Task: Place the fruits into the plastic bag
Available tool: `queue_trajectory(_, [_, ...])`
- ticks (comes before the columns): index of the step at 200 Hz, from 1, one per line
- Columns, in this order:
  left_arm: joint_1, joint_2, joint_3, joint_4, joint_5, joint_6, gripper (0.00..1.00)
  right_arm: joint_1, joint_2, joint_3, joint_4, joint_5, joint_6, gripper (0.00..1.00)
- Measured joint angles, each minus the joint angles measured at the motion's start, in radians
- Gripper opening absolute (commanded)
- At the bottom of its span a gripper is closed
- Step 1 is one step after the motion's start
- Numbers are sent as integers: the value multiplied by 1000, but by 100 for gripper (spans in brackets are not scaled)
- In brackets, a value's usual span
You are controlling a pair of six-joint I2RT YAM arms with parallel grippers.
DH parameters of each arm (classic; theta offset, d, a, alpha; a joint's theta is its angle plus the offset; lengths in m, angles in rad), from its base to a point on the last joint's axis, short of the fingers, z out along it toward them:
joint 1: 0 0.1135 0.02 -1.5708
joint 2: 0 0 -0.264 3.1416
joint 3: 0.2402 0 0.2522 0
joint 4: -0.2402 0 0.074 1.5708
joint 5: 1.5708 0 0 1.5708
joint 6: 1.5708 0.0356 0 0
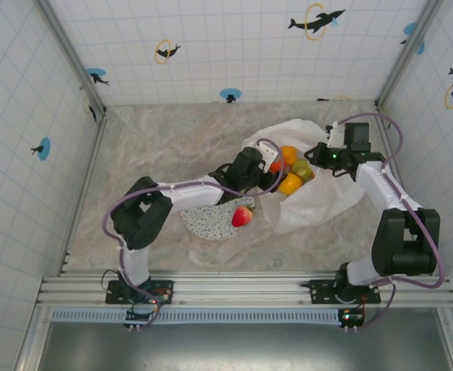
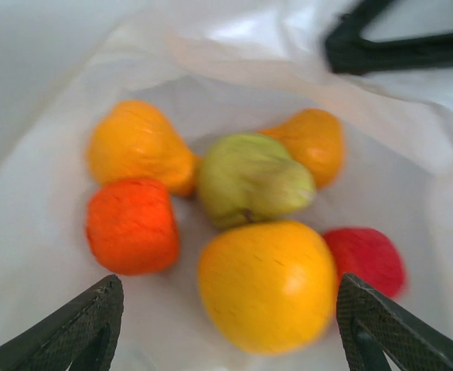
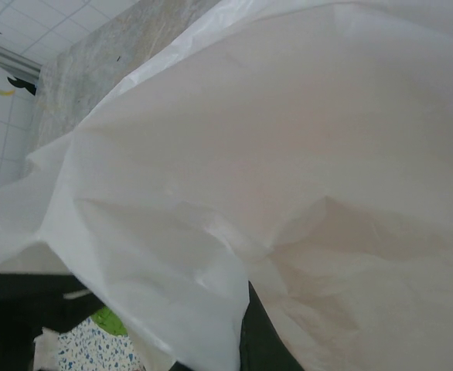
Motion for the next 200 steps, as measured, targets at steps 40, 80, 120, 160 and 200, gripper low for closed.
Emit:
queue_trajectory(40, [-1, -103, -132, 11, 196, -26, 75, 0, 0, 0, 6, 0, 0, 0])
queue_trajectory(80, [-1, -182, -212, 7, 323, -39, 76, 0, 0, 0, 5, 0, 0, 0])
queue_trajectory(120, [-1, -255, -275, -19, 369, -38, 77, 0, 1, 0, 5, 0, -2, 0])
queue_trajectory(160, [-1, -412, -417, -77, 347, -24, 79, -3, 4, 0, 5, 0, -3, 0])
queue_trajectory(200, [-1, -613, -557, -134, 150, -52, 84, -8, 8, 0, 5, -1, -5, 0])
